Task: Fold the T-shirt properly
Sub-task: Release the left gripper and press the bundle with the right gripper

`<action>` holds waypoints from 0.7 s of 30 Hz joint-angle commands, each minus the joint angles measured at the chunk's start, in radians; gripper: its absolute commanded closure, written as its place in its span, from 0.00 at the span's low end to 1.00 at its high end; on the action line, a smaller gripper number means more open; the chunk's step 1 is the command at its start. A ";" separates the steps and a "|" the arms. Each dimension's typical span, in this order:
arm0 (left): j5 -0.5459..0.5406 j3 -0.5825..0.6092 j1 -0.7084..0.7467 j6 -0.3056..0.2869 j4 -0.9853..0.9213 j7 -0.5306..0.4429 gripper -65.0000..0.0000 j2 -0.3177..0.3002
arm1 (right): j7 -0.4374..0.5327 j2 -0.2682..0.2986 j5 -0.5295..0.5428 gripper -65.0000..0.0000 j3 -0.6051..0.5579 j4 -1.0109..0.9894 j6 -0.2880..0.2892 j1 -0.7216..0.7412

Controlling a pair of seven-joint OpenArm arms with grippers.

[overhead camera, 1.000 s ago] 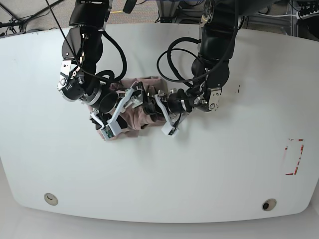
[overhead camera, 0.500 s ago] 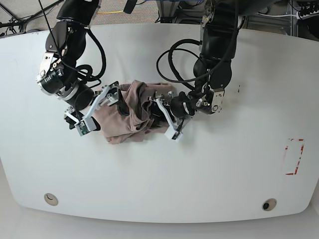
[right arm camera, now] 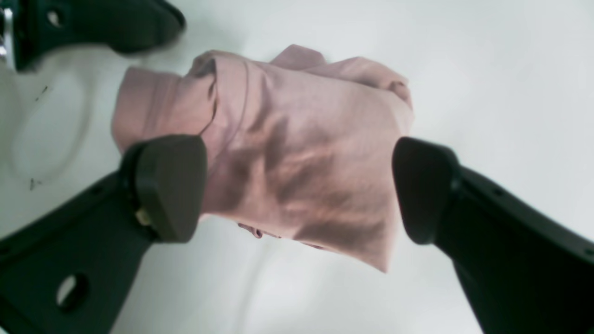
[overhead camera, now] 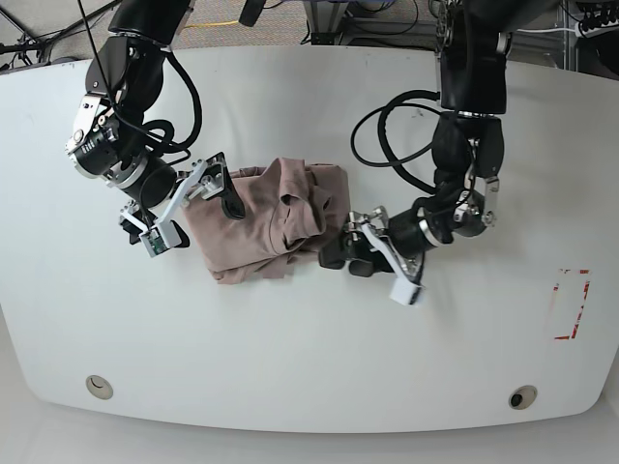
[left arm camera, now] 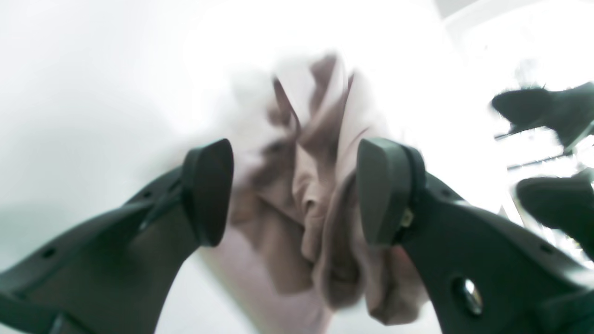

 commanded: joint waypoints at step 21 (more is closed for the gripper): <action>-0.016 -0.296 0.168 -0.004 0.186 0.035 0.40 -0.309 | 0.193 -0.017 0.010 0.78 -0.477 -0.421 0.006 0.156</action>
